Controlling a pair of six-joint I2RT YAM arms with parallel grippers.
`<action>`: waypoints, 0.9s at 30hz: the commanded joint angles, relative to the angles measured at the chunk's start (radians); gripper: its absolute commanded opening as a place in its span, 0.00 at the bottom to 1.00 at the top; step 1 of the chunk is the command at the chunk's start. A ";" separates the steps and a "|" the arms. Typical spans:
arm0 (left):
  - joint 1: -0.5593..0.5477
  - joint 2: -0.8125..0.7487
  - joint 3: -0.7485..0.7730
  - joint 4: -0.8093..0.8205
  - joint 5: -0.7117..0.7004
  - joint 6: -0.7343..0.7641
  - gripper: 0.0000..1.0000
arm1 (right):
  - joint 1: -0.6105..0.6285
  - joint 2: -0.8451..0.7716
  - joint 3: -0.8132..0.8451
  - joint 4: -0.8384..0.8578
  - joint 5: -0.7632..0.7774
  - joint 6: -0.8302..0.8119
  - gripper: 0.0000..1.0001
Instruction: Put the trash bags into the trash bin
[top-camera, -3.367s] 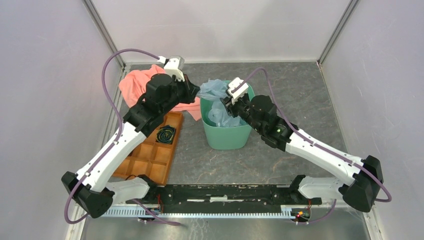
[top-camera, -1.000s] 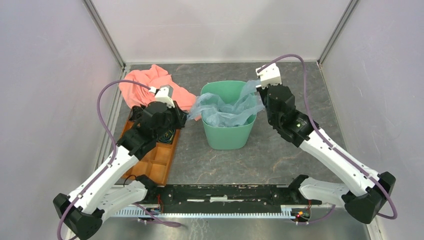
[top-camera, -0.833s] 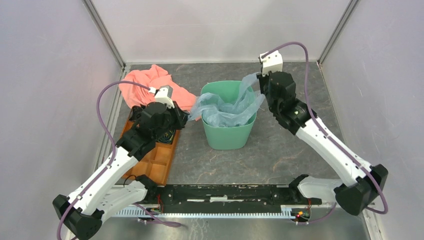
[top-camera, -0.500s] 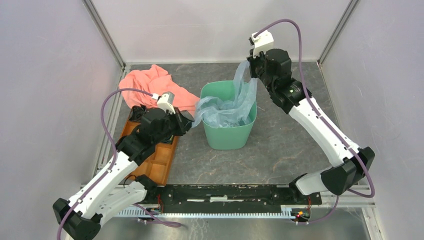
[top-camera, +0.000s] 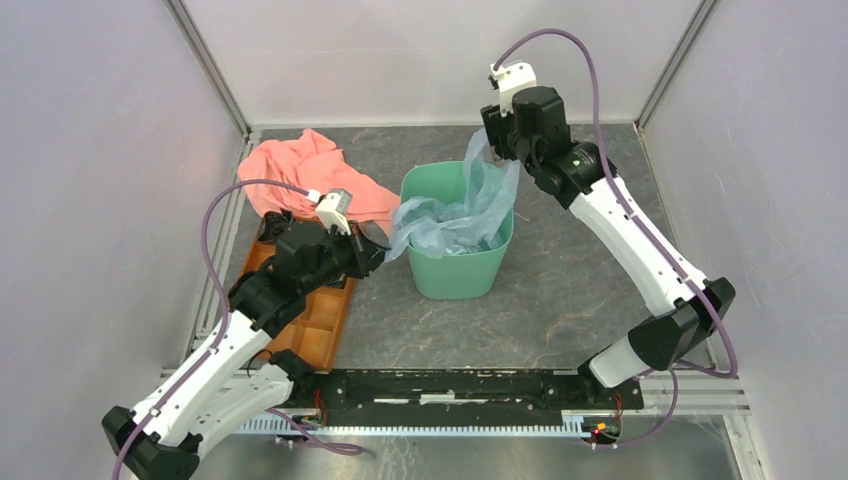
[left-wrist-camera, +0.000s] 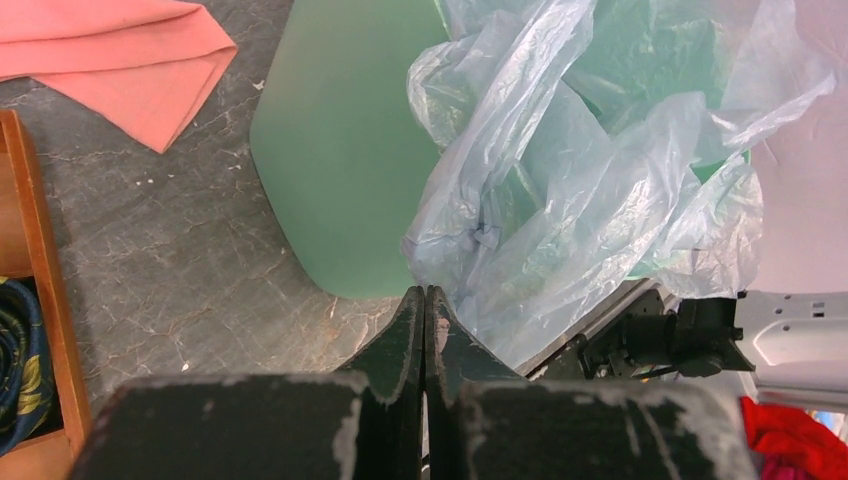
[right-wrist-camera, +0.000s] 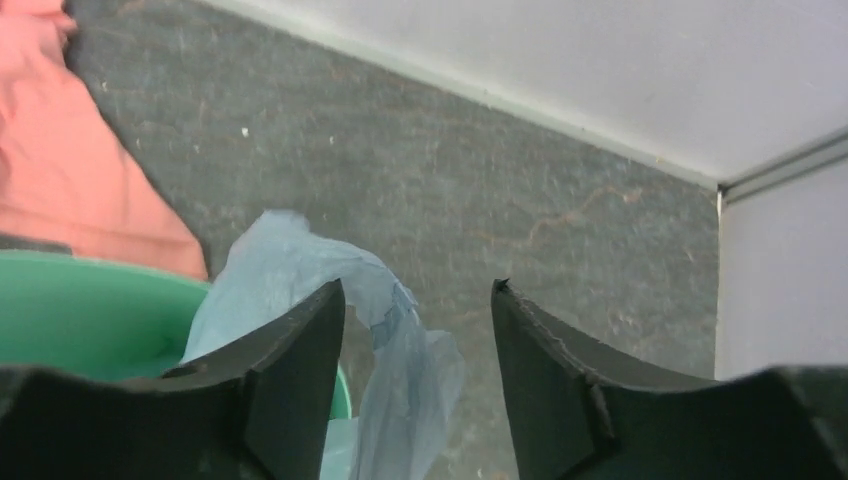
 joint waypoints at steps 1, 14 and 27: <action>0.004 0.015 0.035 0.003 0.055 0.120 0.02 | 0.060 -0.063 0.114 -0.307 0.093 0.096 0.74; -0.015 0.029 0.024 0.004 0.126 0.138 0.02 | 0.091 -0.412 -0.096 -0.413 -0.129 0.523 0.98; -0.031 0.007 0.041 -0.029 0.098 0.137 0.02 | 0.098 -0.416 -0.339 -0.114 -0.048 0.590 0.69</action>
